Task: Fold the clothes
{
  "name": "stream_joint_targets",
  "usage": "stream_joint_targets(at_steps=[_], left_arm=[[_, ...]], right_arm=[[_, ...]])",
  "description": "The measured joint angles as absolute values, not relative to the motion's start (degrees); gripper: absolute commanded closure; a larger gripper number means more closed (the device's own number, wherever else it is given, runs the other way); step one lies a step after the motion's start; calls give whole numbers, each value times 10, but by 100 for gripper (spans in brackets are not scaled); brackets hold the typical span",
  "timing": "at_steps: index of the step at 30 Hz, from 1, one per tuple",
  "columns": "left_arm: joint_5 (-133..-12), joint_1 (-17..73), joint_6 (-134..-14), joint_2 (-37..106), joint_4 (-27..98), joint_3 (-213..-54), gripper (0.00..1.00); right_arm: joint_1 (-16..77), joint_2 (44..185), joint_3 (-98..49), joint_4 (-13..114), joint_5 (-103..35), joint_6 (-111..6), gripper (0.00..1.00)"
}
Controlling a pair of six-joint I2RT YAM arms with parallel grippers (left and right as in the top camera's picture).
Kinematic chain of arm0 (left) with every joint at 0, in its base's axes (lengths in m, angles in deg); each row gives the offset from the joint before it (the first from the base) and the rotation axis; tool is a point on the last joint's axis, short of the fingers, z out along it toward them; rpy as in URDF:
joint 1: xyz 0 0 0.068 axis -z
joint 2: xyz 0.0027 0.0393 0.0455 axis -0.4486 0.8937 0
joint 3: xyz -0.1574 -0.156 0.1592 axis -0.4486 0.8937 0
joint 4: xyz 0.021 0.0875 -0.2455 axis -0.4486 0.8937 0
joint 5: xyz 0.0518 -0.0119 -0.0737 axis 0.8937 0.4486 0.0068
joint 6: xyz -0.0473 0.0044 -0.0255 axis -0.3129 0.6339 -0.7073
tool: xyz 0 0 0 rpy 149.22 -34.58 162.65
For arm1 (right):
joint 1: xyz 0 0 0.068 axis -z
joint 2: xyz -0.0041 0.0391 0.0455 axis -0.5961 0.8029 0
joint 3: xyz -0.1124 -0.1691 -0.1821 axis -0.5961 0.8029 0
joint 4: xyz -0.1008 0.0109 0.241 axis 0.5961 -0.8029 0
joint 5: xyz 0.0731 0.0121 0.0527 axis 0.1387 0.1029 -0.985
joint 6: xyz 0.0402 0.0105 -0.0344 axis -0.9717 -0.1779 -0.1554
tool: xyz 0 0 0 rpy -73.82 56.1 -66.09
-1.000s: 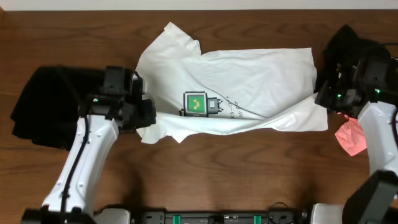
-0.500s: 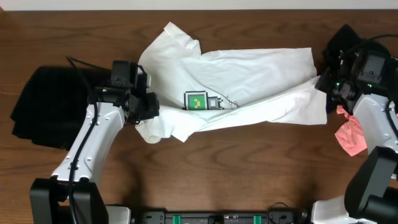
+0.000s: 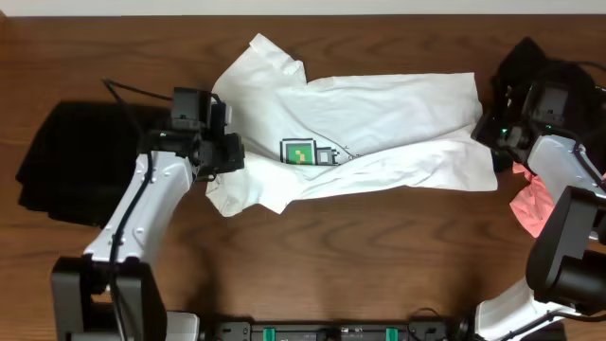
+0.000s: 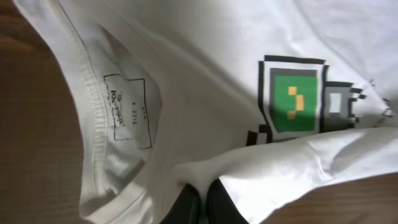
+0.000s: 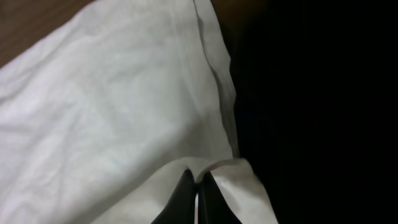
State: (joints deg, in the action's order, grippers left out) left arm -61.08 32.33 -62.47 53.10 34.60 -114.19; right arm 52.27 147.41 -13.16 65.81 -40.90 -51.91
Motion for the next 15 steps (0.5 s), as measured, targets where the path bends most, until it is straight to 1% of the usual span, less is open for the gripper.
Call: stream_joint_targets(at_steps=[7,8,9,10,12,14,15], left_arm=[[-611,323,-625,576,314,-1142,94],[-611,323,-625,583,311,-1142,93],[-611,323,-625,587,309,-1142,90],[-611,323,-625,592,309,-1142,84],[-611,323,-619,599,309,-1142,66],[-610,323,-619,600,313,-1142,34],[-611,323,-616,600,316,-1142,27]], right_arm=[[522,1474,-132,669,-405,-534,99],[523,1474,-132,670,-404,-535,99],[522,1474,-132,670,-404,-536,99],[522,1474,-132,670,-403,-537,99],[523,1474,-132,670,-402,-538,99],[523,1474,-132,670,-402,-540,99],[522,1474,-132,670,-402,-542,99]])
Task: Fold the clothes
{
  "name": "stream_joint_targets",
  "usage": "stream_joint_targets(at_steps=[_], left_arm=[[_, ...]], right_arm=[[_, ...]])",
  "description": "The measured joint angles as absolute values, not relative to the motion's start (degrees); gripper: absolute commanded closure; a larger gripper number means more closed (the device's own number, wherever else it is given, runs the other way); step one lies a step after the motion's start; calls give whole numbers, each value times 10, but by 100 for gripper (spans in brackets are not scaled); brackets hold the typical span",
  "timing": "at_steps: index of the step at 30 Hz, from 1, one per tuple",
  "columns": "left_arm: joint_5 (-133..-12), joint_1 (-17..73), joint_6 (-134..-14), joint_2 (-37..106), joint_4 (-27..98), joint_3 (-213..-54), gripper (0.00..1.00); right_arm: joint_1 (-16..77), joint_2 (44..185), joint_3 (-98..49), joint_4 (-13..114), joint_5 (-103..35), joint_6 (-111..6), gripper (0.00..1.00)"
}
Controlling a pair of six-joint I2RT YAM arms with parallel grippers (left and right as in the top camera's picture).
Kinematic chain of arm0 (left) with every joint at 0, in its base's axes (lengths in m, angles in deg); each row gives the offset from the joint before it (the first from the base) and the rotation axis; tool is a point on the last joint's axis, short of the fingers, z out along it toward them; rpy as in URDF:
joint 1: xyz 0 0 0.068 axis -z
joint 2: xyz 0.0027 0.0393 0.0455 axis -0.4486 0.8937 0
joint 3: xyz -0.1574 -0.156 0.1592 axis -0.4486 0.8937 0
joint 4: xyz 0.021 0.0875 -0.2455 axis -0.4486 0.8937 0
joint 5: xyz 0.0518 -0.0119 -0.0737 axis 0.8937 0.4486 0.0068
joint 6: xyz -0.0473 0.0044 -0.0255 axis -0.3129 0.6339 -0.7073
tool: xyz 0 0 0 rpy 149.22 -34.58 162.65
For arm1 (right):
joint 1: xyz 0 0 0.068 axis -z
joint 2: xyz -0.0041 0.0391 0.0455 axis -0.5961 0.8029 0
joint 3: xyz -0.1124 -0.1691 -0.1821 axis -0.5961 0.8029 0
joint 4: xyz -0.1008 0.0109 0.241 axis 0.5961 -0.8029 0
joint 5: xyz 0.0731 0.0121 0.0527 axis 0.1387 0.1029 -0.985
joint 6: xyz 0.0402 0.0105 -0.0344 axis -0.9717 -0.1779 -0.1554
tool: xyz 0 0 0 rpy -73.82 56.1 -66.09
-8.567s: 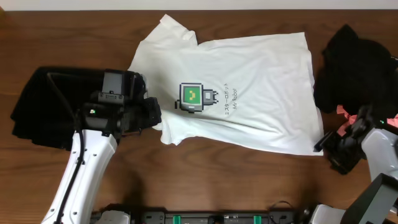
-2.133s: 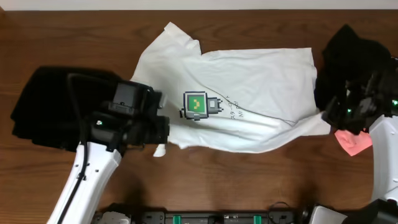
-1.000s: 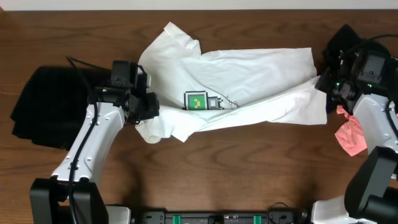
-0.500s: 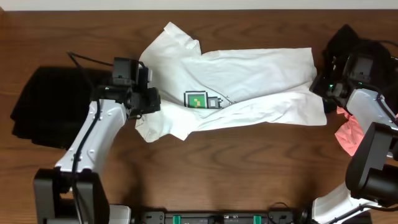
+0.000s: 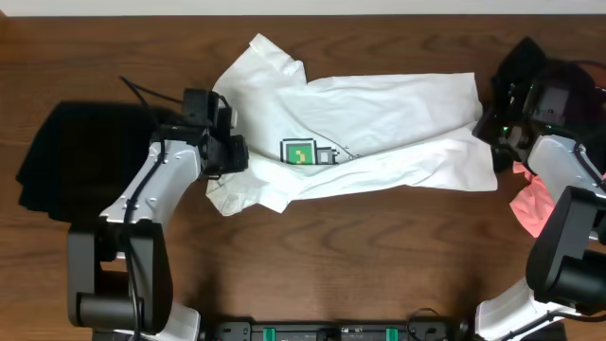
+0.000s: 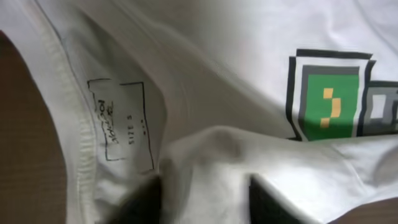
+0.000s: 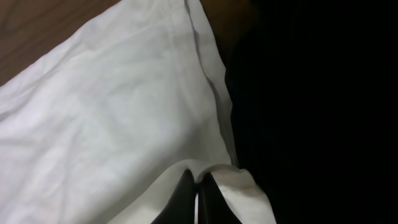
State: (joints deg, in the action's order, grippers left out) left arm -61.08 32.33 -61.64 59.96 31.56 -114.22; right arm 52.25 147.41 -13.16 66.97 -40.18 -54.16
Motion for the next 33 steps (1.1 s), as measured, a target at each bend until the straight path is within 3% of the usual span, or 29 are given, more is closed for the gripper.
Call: stream_joint_targets(at_steps=[6,14,21,27,33], left_arm=[[-611,323,-607,576,394,-1150,27],[-611,384,-584,520,480,-1161,38],[-571,492,-547,521,481,-1158,37],[-536,532,-509,533,437,-1128,38],[-518,543,-488,577,395,-1122,61]], right_arm=[[523,1474,-132,664,-400,-542,99],[523,1474,-132,650,-400,-542,99],[522,1474,-132,649,-400,-542,99],[523,1474,-132,649,-399,-542,99],[522,1474,-132,649,-399,-542,99]])
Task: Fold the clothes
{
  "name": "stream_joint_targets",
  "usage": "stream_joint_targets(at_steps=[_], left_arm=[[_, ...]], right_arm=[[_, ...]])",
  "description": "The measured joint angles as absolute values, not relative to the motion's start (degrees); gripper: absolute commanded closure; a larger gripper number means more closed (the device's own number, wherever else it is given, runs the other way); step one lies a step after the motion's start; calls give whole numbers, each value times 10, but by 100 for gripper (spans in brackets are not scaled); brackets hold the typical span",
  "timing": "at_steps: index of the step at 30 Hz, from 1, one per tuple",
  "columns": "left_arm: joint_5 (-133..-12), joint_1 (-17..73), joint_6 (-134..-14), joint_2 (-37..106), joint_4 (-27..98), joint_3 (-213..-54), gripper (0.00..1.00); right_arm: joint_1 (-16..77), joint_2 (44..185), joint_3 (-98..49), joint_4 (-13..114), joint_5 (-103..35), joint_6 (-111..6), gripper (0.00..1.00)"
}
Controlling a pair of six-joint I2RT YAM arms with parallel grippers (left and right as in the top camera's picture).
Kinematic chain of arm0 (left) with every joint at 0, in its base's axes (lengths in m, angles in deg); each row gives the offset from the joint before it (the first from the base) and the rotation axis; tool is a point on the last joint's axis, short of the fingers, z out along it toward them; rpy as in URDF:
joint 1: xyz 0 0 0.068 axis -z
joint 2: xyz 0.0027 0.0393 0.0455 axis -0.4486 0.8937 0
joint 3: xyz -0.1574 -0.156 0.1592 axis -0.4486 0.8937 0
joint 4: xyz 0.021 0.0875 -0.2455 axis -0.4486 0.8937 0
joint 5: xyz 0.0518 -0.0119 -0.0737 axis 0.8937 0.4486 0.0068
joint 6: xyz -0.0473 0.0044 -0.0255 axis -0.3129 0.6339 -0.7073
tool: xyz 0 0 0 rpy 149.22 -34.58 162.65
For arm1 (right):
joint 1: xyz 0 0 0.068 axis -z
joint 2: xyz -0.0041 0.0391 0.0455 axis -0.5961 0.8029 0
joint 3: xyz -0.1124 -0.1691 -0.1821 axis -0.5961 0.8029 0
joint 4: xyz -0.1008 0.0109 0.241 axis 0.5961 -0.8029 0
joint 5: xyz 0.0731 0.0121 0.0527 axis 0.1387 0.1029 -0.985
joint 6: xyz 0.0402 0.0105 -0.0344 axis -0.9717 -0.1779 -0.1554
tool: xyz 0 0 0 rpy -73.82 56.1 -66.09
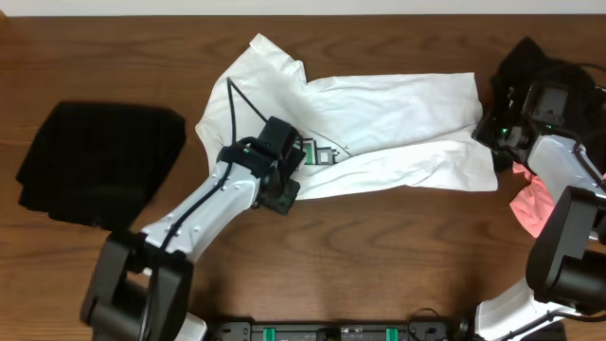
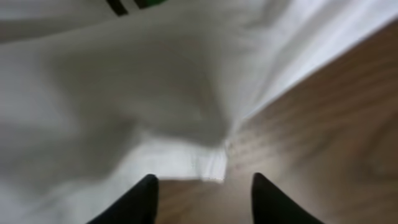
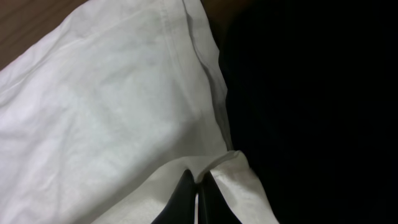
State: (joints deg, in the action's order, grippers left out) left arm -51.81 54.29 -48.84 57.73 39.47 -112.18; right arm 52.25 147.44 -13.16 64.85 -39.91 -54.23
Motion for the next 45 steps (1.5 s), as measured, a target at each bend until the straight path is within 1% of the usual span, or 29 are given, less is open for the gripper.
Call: stream_joint_targets(at_steps=[2,3,7,8,10,14,16,20,22,24,26,30,31,32,36,41,43,44,45], left_arm=[[-515,543,-482,592,385,-1122,67],[-514,543,-480,600,383,-1122,68],[-509,545,-477,621,382,-1122,68],[-509,547,-477,623,382,-1122,66],[-508,553,-476,625,385,-1122,55],[-507,572,-473,625,394,-1122,41],[-507,579,-475,625,396,-1122,39],[-507,583,-475,625,396,-1122,39],[-505,583,-475,626,395,-1122,42],[-502,583,-475,627,391,-1122,56],[-499,583,-475,631,390,-1122,67],[-495,583,-474,648,389,-1121,82],[-494,583,-473,650,389,-1121,89],[-494,583,-473,651,389,-1121,93],[-492,583,-468,651,408,-1121,94],[-492,583,-468,635,491,-1134,94],[-492,583,-468,614,506,-1152,94],[-492,583,-468,601,507,-1163,93],[-492,583,-468,590,506,-1170,89]], right_arm=[[522,1474,-132,649,-399,-542,99],[522,1474,-132,649,-399,-542,99],[522,1474,-132,649,-399,-542,99],[522,1474,-132,649,-399,-542,99],[522,1474,-132,649,-399,-542,99],[523,1474,-132,647,-399,-542,99],[523,1474,-132,645,-399,-542,99],[523,1474,-132,644,-398,-542,99],[523,1474,-132,644,-398,-542,99],[523,1474,-132,644,-398,-542,99],[522,1474,-132,644,-398,-542,99],[522,1474,-132,644,-398,-542,99],[523,1474,-132,644,-398,-542,99],[522,1474,-132,644,-398,-542,99],[523,1474,-132,644,-398,-542,99],[523,1474,-132,644,-397,-542,99],[522,1474,-132,644,-397,-542,99],[523,1474,-132,644,-397,-542,99],[523,1474,-132,644,-397,-542,99]])
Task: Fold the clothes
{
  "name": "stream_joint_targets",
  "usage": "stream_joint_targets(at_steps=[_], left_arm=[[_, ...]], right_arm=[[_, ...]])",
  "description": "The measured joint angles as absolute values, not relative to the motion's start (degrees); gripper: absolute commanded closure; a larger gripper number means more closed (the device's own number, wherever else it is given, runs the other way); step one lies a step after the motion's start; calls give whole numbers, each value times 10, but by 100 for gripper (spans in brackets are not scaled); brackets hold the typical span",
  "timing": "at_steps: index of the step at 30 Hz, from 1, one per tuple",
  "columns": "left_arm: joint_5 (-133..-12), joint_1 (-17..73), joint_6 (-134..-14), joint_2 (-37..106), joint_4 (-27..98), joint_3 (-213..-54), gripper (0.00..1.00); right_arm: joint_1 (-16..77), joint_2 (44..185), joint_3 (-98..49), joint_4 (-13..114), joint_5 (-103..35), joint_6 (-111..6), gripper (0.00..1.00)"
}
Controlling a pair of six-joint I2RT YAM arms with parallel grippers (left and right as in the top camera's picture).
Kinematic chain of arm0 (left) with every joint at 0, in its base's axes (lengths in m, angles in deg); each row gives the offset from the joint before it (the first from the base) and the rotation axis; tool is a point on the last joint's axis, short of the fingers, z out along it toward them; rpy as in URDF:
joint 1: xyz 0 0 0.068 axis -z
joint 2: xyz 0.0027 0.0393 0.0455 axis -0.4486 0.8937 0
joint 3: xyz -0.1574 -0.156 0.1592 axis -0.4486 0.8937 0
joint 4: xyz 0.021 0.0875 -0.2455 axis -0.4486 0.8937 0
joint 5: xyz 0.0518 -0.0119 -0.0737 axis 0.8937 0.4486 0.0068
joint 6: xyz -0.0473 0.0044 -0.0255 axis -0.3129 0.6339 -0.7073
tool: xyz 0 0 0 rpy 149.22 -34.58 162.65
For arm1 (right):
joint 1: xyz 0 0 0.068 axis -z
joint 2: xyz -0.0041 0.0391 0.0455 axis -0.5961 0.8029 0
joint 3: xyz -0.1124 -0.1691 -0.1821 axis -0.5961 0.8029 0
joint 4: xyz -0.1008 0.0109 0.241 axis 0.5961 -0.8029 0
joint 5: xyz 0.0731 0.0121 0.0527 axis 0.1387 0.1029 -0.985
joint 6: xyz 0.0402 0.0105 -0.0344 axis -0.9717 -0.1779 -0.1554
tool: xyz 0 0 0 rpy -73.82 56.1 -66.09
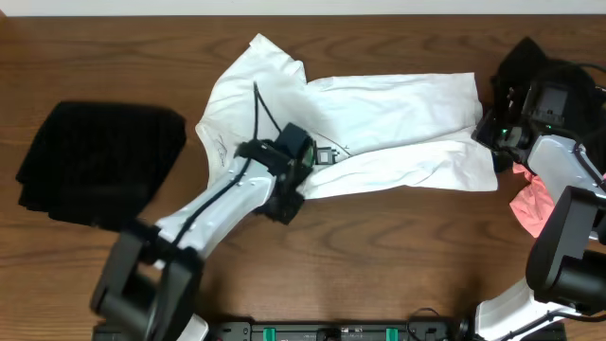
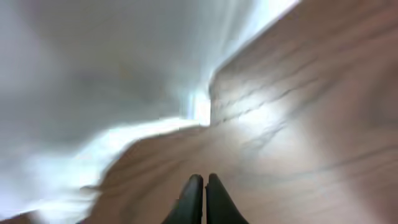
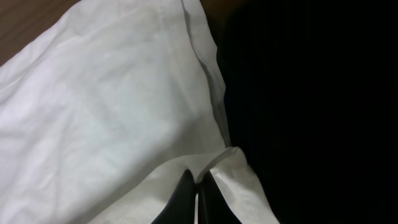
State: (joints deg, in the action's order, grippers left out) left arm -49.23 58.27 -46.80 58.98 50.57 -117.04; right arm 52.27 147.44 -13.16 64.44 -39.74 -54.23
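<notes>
A white T-shirt (image 1: 388,118) with a green pixel print lies crumpled across the middle of the table. My left gripper (image 1: 287,202) sits at the shirt's lower front edge. In the blurred left wrist view it (image 2: 203,179) is shut over bare wood, with the white cloth (image 2: 93,81) above and to the left and nothing showing between its fingers. My right gripper (image 1: 490,131) is at the shirt's right end, and in its own view it (image 3: 198,175) is shut on a fold of the white fabric (image 3: 112,106).
A black garment (image 1: 95,161) lies folded at the left. Another black garment (image 1: 523,59) is piled at the far right, filling the right wrist view's right side (image 3: 311,93). A pink cloth (image 1: 530,204) lies by the right arm. Bare wood runs along the front edge.
My left gripper was open over the shirt's lower corner; it is now shut just off the hem, over wood. The right gripper and the shirt look unchanged.
My left gripper was shut on the shirt's left side by the collar label, then open there. Later it was open at the lower hem below the print, and now it is shut there. My right gripper has kept hold of the shirt's right end.
</notes>
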Motion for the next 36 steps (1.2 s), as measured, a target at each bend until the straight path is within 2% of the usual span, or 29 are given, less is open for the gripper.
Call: stream_joint_targets(at_steps=[2,10,13,23,26,30,36], left_arm=[[-492,583,-465,563,503,-1183,74],[-492,594,-466,569,452,-1176,59],[-492,609,-465,607,442,-1171,56],[-458,622,-464,687,423,-1166,55],[-456,622,-464,693,417,-1166,57],[-451,622,-465,696,411,-1166,77],[-435,622,-465,696,408,-1166,91]], right_arm=[[522,1474,-132,644,-397,-542,99],[522,1474,-132,644,-397,-542,99],[523,1474,-132,644,-397,-542,99],[523,1474,-132,638,-397,-542,99],[523,1474,-132,638,-397,-542,99],[522,1474,-132,636,-397,-542,99],[522,1474,-132,635,-397,-542,99]])
